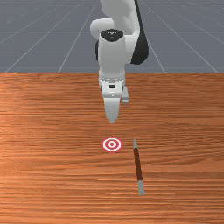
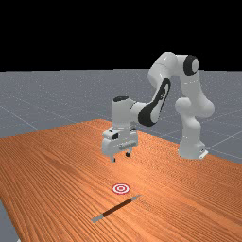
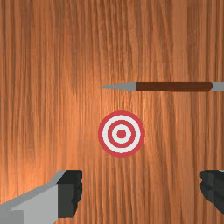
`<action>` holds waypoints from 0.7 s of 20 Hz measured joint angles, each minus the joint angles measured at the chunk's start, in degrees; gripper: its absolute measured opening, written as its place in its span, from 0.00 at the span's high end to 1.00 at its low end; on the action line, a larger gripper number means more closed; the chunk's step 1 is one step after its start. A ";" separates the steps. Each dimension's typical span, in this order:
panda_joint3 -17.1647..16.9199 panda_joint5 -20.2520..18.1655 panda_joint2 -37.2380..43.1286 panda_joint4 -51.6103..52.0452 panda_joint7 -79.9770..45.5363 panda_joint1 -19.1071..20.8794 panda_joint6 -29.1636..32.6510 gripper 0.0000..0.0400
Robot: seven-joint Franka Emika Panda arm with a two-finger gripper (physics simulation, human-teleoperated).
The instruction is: Pick up the pen and put it to the marker
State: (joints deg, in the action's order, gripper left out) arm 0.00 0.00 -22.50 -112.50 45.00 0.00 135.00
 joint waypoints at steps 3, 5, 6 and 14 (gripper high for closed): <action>0.00 0.00 0.00 0.00 0.00 0.00 0.00 0.78; 0.00 0.00 0.00 0.00 0.00 0.00 0.00 0.92; 0.03 0.02 -0.02 0.00 0.19 0.03 0.03 0.95; 0.04 0.27 -0.22 -0.27 0.54 0.00 0.49 1.00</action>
State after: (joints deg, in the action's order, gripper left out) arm 0.04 0.27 -22.72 -112.77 45.54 0.00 135.49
